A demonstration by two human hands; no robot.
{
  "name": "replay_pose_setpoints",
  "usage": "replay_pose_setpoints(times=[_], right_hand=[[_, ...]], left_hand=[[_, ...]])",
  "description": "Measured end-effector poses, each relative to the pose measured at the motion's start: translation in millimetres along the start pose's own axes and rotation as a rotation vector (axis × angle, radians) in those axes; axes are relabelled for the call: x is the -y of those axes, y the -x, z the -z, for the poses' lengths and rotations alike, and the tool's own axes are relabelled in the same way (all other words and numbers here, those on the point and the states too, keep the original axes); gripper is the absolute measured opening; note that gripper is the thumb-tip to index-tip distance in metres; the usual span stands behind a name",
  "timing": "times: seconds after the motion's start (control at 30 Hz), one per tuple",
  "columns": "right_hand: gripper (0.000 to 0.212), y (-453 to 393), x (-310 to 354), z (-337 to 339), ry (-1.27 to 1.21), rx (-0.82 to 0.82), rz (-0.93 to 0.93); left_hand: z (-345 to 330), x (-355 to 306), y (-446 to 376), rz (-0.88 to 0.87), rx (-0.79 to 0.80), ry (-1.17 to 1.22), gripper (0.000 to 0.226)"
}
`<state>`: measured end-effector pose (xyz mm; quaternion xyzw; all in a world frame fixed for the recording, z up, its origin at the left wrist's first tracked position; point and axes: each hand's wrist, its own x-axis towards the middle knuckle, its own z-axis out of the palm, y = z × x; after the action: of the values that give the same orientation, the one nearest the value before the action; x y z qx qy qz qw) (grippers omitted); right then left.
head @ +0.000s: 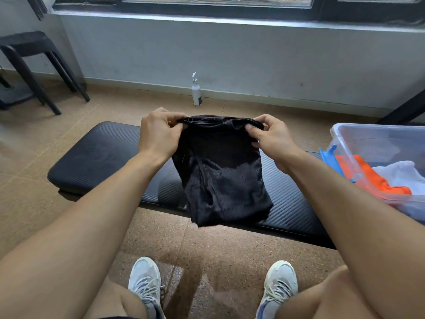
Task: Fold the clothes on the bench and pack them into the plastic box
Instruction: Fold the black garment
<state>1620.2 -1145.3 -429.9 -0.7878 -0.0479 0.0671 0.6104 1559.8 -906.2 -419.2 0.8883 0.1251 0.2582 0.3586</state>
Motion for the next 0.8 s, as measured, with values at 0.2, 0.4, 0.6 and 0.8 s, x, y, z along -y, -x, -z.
replay_pose_setpoints(times=[0.2,0.4,0.6,0.8], right_hand=[[0.008,-2,-4,6,0.095,0.065,-0.062],[0.008,3,-14,29,0.466,0.217,-0.16],[0.013,13,-10,43,0.678,0.278,-0.133],[0.013,24,-1,47,0.941,0.43,-0.075]], left_hand=[[-1,-2,5,-0.023,0.037,-0.042,0.02],[2,-4,21,-0.105,0.253,-0.249,0.012],[9,-10,44,-0.28,0.419,-0.238,0.014],[11,-12,58,-0.327,0.558,-0.28,0.017]])
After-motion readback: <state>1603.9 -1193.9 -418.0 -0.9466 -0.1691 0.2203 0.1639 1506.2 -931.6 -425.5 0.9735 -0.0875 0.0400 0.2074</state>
